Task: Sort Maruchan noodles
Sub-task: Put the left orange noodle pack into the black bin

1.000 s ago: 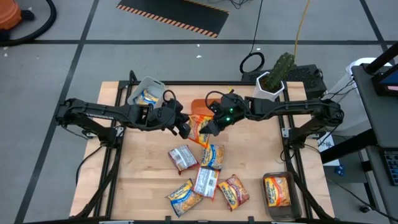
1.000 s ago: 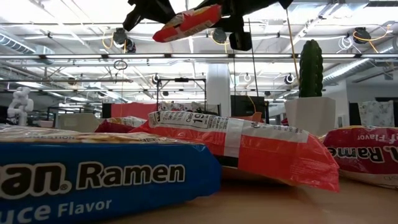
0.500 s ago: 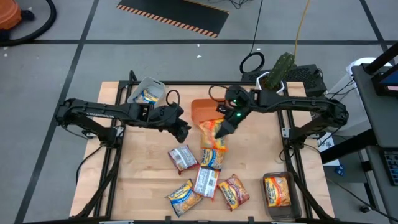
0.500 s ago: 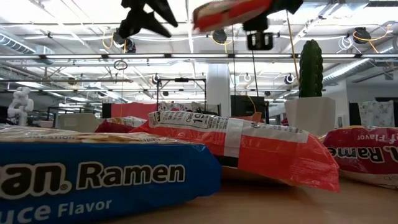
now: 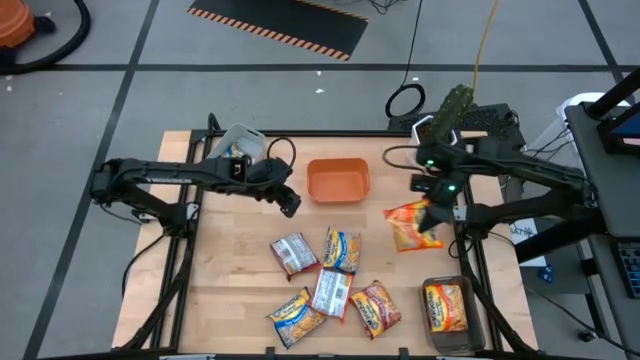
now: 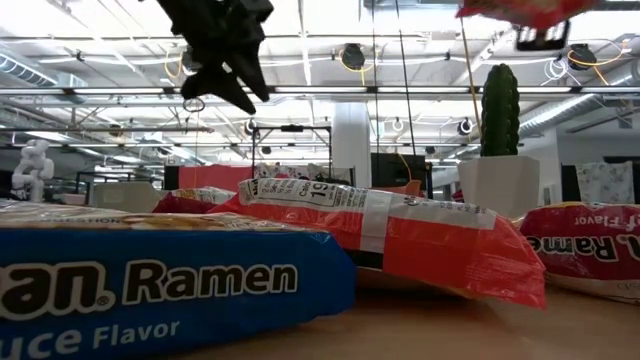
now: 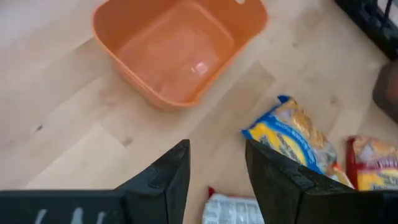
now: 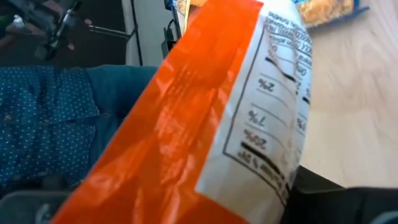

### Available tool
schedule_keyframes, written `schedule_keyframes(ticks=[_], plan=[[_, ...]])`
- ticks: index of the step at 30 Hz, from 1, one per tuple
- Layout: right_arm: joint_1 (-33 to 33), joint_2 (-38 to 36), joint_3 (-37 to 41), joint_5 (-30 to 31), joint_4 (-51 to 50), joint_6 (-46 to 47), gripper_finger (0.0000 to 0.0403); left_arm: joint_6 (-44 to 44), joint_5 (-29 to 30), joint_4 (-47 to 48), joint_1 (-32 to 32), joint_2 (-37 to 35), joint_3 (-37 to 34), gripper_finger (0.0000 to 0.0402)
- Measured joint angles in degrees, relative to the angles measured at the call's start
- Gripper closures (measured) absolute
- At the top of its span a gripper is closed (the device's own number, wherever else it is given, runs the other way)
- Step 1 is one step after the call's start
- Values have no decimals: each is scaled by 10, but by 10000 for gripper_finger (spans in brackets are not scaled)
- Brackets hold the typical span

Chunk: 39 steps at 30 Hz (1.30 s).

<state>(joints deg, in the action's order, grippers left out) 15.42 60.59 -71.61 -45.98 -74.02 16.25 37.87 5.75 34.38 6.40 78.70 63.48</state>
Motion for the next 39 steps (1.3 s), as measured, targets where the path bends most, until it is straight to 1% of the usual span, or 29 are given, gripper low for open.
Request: schedule_keyframes(ticks=[4, 7, 12, 15, 17, 21, 25, 33, 39], plan=[[-10, -57, 1, 30, -24, 41, 288, 15, -5, -32, 18, 0, -19, 240], [-21, -105, 15, 44, -22, 90, 288, 14, -44, -38, 26, 0, -21, 240], [-48, -180, 70, 43, 10, 204, 288, 15, -121, -39, 22, 0, -21, 240], [-73, -217, 106, 43, 43, 265, 288, 23, -167, -31, 4, 0, -21, 240], [-92, -234, 128, 41, 69, 303, 288, 34, -182, -28, -18, 0, -21, 240], [-143, -249, 157, 40, 111, 364, 288, 50, -181, -27, -75, 0, -21, 240], [-202, -247, 181, 45, 162, 410, 288, 77, -160, -26, -133, 0, -21, 240], [-309, -239, 239, 109, 264, 506, 289, 149, -84, -24, -242, 0, -21, 240], [-403, -237, 266, 171, 308, 593, 289, 159, -48, -9, -293, 0, -21, 240]])
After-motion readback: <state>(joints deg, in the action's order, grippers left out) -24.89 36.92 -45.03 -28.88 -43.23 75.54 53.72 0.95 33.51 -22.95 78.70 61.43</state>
